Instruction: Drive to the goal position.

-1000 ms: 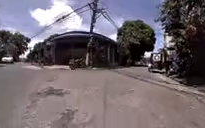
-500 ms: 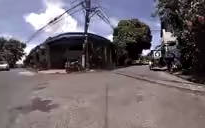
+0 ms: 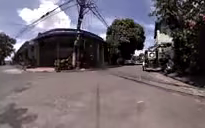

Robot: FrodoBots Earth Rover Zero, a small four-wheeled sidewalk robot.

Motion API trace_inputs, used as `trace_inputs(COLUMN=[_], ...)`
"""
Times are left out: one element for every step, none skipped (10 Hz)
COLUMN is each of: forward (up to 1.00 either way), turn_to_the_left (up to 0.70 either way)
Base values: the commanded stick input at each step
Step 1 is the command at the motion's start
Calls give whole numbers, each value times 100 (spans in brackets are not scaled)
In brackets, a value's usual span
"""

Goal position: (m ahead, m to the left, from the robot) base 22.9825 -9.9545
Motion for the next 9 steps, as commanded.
trace_inputs(forward=[85,85,85,85,85,85,85,85,85], turn_to_the_left=[0,0,-7,-30,-34,-34,-31,-14,0])
